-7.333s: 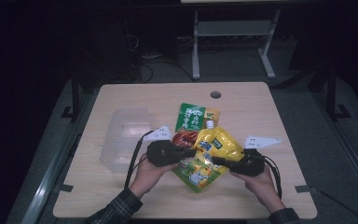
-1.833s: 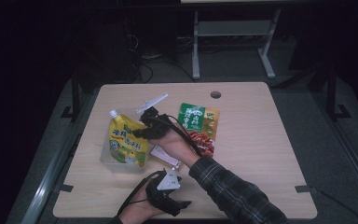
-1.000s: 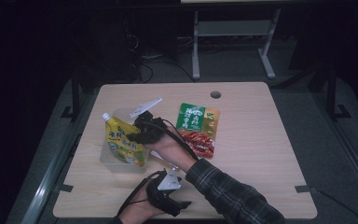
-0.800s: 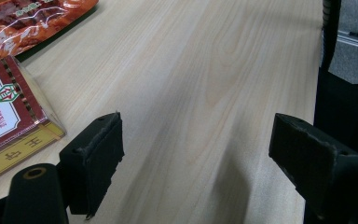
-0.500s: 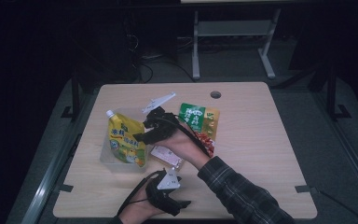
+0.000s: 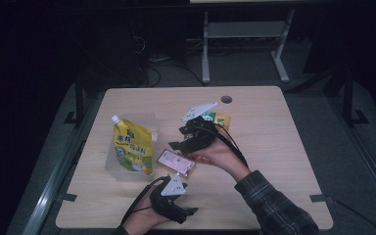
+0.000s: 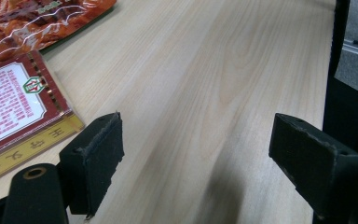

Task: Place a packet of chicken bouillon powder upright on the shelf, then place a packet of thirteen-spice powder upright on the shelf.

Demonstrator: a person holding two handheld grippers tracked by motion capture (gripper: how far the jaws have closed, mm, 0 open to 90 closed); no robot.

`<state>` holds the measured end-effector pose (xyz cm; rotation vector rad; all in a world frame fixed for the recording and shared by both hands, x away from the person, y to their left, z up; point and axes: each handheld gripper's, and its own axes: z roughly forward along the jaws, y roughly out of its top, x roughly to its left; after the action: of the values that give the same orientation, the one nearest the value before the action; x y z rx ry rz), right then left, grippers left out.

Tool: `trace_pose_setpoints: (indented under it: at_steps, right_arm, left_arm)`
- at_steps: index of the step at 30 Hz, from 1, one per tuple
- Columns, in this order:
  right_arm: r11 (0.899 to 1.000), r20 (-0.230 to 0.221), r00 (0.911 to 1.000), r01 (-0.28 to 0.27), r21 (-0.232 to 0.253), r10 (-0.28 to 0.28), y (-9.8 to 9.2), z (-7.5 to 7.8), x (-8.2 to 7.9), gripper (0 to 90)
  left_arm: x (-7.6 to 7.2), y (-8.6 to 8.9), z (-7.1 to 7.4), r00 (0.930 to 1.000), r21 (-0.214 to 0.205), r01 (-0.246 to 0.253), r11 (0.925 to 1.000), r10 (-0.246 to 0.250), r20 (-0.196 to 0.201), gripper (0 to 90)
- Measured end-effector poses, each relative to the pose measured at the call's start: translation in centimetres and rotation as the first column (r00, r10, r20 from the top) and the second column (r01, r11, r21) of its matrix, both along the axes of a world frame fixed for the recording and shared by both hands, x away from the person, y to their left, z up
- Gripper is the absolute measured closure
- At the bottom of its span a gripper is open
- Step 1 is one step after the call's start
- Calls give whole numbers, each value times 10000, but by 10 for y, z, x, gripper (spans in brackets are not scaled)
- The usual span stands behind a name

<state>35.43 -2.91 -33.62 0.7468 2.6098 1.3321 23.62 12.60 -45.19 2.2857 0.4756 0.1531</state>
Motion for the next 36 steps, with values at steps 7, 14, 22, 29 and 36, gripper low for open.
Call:
trace_pose_setpoints:
  at_steps: [7, 14, 22, 29, 36]
  right_arm:
    - [9976, 126, 9996, -226, -652, 235, -12, -26, 4, 327]
    - [9836, -261, 9968, -790, -1622, 757, -2, -63, 5, 323]
    - [9615, -704, 9918, -1207, -2468, 1064, 5, -99, 5, 323]
    - [9634, -813, 9917, -1168, -2412, 999, 4, -107, 4, 310]
    - [9584, -994, 9900, -1228, -2575, 1001, 5, -113, 1, 278]
  left_arm:
    - [-1, 9, 1, 9998, -13, -149, 9999, 149, -115, 170]
    - [-3, 24, 5, 9992, -117, -369, 9993, 367, -181, 170]
    - [-1, 27, 6, 9983, -285, -557, 9980, 552, -165, 170]
    - [0, 29, 7, 9979, -303, -632, 9975, 628, -136, 170]
    - [0, 31, 8, 9978, -259, -648, 9976, 646, -113, 170]
